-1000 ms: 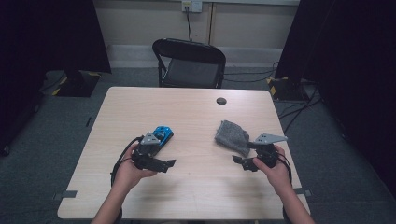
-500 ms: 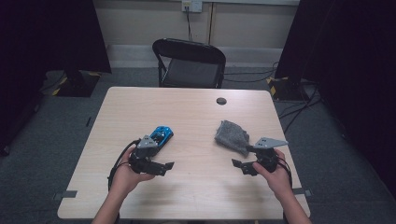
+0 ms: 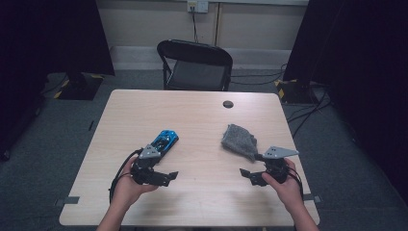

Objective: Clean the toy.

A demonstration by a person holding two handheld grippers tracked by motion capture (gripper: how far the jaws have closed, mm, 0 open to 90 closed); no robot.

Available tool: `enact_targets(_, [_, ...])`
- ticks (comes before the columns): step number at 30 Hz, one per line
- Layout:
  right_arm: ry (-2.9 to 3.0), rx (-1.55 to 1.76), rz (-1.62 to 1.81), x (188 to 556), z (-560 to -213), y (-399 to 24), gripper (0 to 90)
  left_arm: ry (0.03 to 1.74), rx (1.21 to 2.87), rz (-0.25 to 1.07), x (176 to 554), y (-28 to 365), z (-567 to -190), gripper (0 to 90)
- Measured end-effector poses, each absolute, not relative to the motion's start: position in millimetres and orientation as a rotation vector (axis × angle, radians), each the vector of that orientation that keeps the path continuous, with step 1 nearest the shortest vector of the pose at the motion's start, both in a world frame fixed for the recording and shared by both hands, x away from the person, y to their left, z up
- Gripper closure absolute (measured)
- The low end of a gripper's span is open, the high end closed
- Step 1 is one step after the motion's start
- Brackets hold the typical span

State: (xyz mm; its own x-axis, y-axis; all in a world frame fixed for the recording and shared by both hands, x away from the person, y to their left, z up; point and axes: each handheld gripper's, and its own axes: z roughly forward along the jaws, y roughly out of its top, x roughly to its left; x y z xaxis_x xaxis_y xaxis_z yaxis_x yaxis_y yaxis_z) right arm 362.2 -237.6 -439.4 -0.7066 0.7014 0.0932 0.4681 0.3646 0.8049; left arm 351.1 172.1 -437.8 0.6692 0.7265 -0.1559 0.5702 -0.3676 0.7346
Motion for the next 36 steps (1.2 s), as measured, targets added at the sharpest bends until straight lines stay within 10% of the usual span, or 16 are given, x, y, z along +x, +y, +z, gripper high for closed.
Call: enact_targets(36, [2.384,1.045,1.239,337,-457,-245,14.4,1.017,2.074,0.266,323,190,-455,11.1])
